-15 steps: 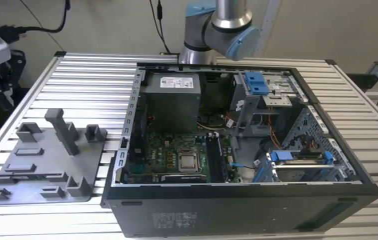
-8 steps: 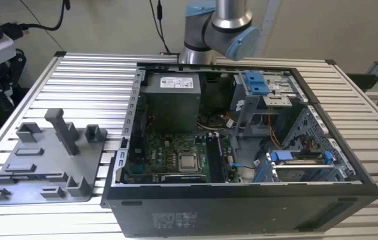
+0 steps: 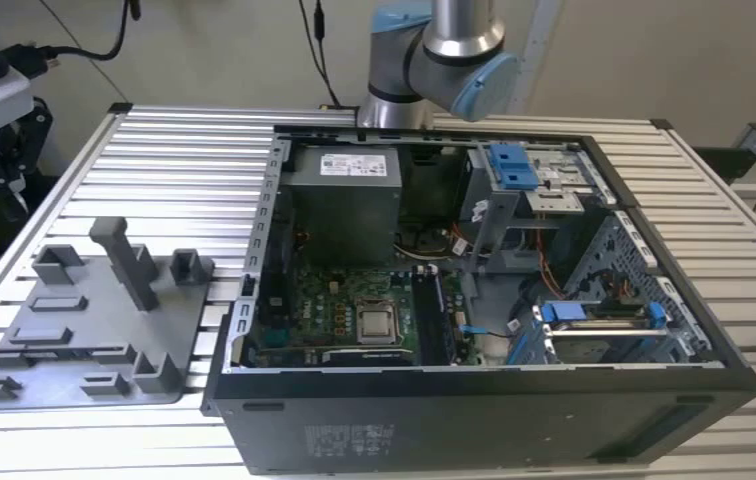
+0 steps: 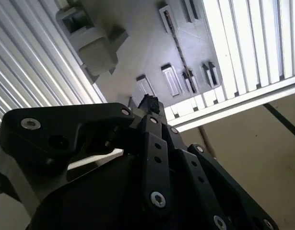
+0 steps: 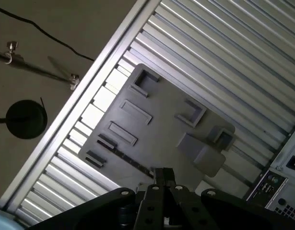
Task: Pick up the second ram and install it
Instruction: 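Pick up the second ram and move it above second insertion slot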
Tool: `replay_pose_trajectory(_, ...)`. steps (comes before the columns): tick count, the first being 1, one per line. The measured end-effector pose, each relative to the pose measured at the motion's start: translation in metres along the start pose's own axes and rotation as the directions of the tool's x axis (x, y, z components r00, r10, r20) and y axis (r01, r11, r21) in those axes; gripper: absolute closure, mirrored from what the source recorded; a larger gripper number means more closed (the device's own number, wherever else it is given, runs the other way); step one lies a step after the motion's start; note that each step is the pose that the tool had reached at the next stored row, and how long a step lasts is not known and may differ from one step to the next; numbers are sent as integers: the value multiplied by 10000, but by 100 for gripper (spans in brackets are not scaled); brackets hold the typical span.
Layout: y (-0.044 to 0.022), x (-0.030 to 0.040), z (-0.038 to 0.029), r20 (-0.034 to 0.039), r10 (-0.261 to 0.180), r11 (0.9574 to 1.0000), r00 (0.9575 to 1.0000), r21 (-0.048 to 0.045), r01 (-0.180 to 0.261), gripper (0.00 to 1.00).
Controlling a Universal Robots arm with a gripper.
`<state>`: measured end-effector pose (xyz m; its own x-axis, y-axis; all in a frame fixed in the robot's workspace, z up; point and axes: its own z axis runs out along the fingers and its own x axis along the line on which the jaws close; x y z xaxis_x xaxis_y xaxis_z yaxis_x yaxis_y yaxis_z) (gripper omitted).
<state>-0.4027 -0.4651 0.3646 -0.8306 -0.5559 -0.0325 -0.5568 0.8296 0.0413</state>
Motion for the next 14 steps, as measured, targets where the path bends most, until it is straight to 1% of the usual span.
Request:
replay_pose_trajectory(5,0,0,0,-3,-102,9999,9999,-3,102,89)
replay_pose_trajectory(9,0,1,2,-16,-509,9987,9987,-16,509,89)
replay_pose_trajectory(11,0,0,2,-29,-856,9963,9963,-27,856,89)
replay_pose_trajectory(14,0,0,7,-50,-1392,9903,9903,-43,1391,89)
